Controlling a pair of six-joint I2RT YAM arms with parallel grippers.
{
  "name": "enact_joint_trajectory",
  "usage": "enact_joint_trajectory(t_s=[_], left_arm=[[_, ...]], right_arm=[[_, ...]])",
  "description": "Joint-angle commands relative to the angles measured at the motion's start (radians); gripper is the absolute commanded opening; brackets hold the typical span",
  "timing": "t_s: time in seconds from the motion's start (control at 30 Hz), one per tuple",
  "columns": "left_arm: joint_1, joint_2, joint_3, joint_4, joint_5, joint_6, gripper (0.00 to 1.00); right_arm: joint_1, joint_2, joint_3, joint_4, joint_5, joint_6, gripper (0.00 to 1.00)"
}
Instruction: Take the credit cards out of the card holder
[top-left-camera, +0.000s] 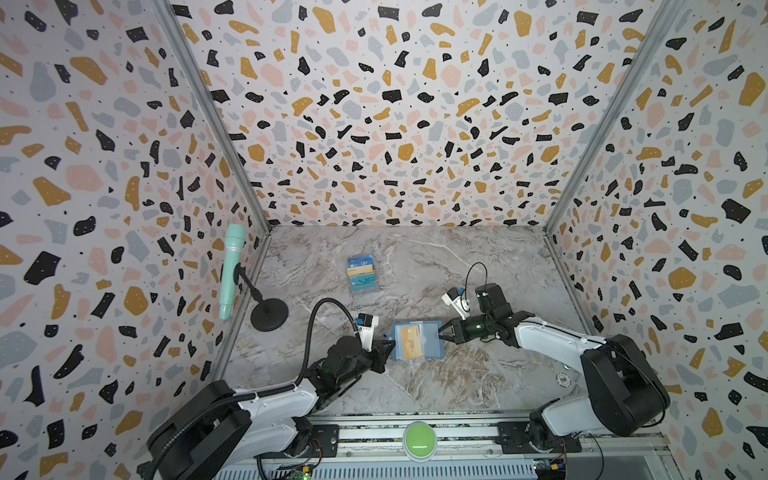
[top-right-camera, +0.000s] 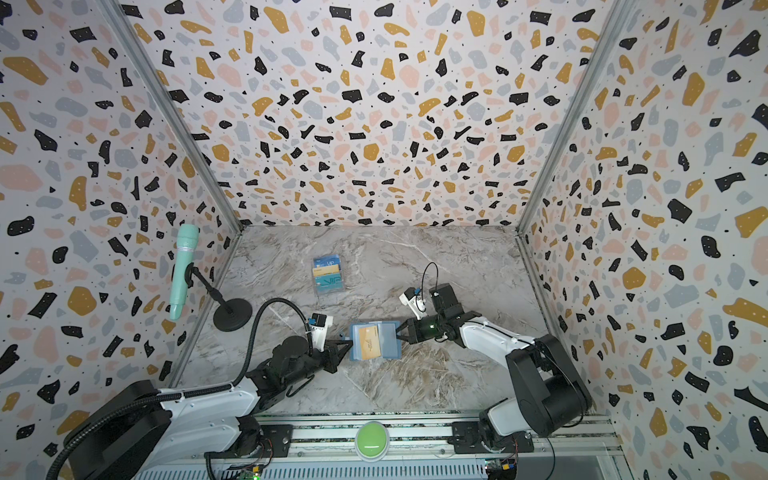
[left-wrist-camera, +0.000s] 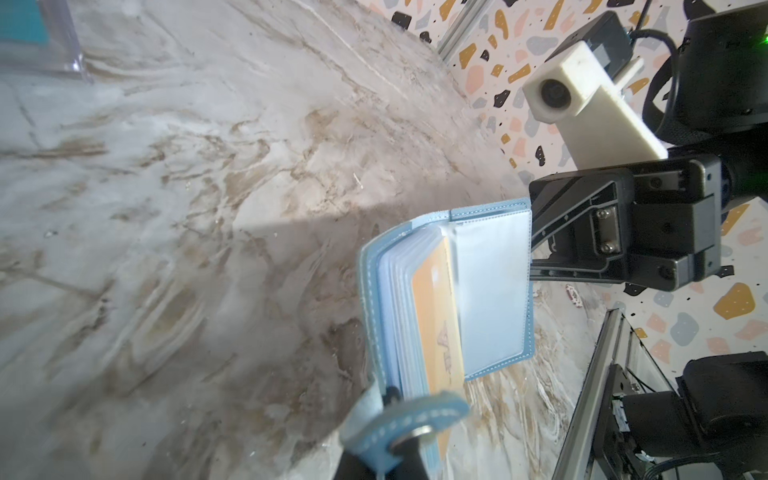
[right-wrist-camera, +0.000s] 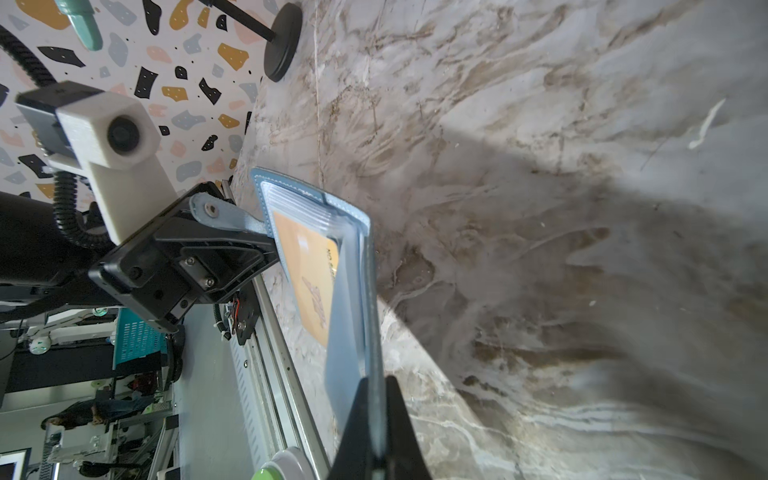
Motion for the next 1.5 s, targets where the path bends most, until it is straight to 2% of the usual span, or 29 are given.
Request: enact_joint_trajectory(t_s=[0.0, 0.13, 0.3, 0.43, 0.6, 0.7, 0.83, 1.03, 1.13, 1.23, 1.47], left_arm=[[0.005, 0.046, -0.018, 0.073, -0.004, 0.014, 0.04], [0.006, 0.106, -0.015, 0.096, -0.012, 0.017, 0.10], [0.006, 0.140, -0.009, 0.087, -0.065, 0.000, 0.25], [0.006, 0.117, 0.034, -0.017, -0.120, 0.008, 0.29], [0.006, 0.062, 0.094, -0.099, -0.082, 0.073, 0.31], [0.006, 0.052, 0.141, -0.148, -0.037, 0.127, 0.31], [0.005, 0.063, 0.177, -0.165, -0.010, 0.175, 0.31], [0.005, 0.096, 0.207, -0.170, -0.027, 0.181, 0.30], [0.005, 0.091, 0.202, -0.166, -0.056, 0.170, 0.30], [0.006, 0.091, 0.191, -0.135, -0.065, 0.164, 0.31], [0.005, 0.144, 0.202, -0.103, -0.067, 0.175, 0.32]], right_arm=[[-0.010, 0.035, -0.006, 0.066, -0.024, -0.003, 0.00], [-0.010, 0.079, -0.005, 0.081, -0.018, -0.009, 0.00], [-0.010, 0.103, 0.014, 0.052, 0.039, -0.038, 0.00], [-0.010, 0.117, 0.037, 0.010, 0.087, -0.068, 0.06], [-0.010, 0.121, 0.065, -0.033, 0.147, -0.090, 0.14], [0.000, 0.101, 0.089, -0.080, 0.241, -0.103, 0.20], [0.046, 0.052, 0.142, -0.188, 0.455, -0.130, 0.32], [0.148, -0.025, 0.230, -0.333, 0.715, -0.093, 0.36], [0.215, -0.059, 0.271, -0.369, 0.750, -0.071, 0.38], [0.246, -0.066, 0.295, -0.387, 0.725, -0.048, 0.44], [0.255, -0.035, 0.238, -0.395, 0.713, 0.010, 0.50]])
